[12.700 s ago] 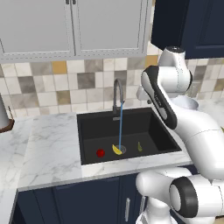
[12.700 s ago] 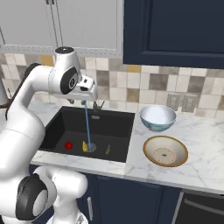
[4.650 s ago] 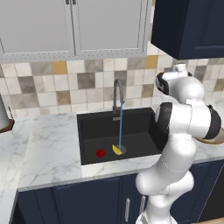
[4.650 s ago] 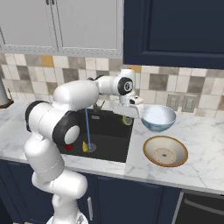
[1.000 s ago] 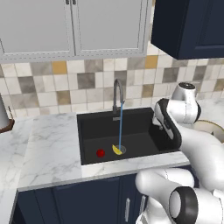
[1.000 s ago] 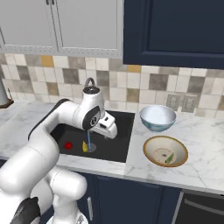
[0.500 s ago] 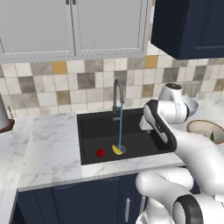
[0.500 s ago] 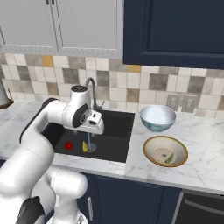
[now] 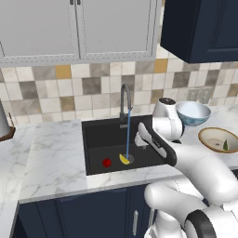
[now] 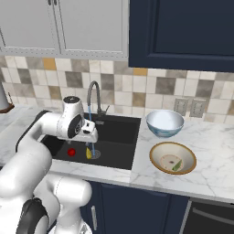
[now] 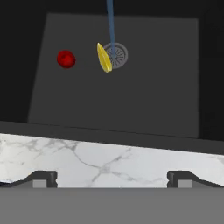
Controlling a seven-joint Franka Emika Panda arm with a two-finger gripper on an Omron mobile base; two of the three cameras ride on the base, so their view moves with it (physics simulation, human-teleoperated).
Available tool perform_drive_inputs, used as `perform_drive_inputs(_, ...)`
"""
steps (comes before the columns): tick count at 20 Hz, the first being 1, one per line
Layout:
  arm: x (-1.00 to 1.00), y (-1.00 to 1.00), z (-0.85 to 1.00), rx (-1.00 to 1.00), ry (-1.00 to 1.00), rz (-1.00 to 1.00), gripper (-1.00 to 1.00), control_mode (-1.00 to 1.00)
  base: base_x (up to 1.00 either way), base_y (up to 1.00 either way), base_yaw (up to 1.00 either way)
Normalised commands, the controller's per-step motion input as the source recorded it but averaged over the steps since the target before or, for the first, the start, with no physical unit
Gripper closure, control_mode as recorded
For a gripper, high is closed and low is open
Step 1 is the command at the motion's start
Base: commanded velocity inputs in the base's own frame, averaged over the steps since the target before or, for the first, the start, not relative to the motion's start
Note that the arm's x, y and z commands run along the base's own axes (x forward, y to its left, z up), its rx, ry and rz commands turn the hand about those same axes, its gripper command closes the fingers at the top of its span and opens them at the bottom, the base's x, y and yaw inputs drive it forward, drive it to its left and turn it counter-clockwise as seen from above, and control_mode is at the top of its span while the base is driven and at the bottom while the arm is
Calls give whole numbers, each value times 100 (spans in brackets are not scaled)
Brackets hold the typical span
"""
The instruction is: Pick the lemon wedges from the sink and place them in one bowl. Place the apple in the other bowl. Then turn off the sink faucet.
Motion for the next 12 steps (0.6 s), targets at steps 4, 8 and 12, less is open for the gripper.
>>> perform_drive_inputs(4, 36, 12, -23, 0, -9, 0, -100, -100, 0, 0, 0)
perform_drive_inputs(8, 31, 14, -33, 0, -8, 0, -100, -100, 0, 0, 0)
perform_drive_inputs(12, 38, 22, -41, 0, 0, 0, -100, -100, 0, 0, 0)
